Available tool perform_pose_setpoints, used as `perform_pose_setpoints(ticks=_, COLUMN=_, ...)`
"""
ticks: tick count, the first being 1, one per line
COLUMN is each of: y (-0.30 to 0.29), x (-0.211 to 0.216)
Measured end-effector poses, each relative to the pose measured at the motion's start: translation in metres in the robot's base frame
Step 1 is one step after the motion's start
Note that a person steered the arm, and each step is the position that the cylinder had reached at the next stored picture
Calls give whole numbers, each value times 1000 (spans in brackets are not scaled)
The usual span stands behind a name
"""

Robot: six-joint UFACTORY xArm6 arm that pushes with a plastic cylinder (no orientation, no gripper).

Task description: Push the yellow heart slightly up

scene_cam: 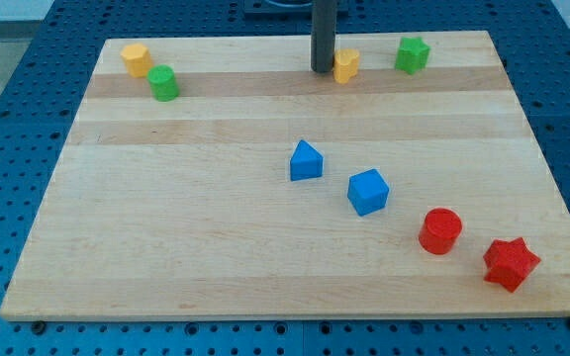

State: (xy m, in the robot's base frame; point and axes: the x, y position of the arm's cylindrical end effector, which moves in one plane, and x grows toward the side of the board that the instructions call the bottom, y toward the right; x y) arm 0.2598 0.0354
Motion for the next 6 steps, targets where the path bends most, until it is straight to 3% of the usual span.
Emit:
perform_pose_setpoints(ticks=1, y=-27, x=-2)
perform_pose_setpoints(ticks=2, y=-37, x=28)
perform_pose_setpoints(ticks=3, y=-37, x=32)
perform_pose_setpoints(ticks=5, y=47, x=35)
perform_pose_setpoints(ticks=6, y=60, x=24)
